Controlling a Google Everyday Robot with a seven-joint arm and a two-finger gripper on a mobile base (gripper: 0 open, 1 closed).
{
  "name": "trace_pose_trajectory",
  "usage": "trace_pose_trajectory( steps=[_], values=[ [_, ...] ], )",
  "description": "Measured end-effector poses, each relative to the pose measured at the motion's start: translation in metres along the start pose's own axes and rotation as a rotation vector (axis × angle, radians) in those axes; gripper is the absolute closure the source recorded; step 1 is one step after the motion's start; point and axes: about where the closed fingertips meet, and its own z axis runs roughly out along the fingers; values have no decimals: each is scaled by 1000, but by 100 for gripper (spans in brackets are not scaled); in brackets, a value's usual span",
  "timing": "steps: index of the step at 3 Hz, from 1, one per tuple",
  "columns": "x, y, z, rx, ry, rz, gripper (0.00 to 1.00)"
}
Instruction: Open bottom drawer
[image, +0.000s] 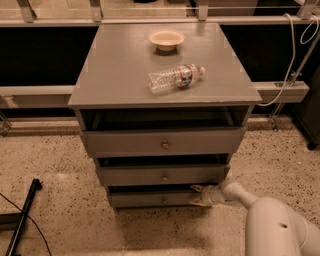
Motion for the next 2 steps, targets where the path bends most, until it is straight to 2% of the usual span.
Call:
trace_pose_trajectory(
  steps=[2],
  values=[
    [-3, 4, -4, 0, -7, 0, 55]
  ],
)
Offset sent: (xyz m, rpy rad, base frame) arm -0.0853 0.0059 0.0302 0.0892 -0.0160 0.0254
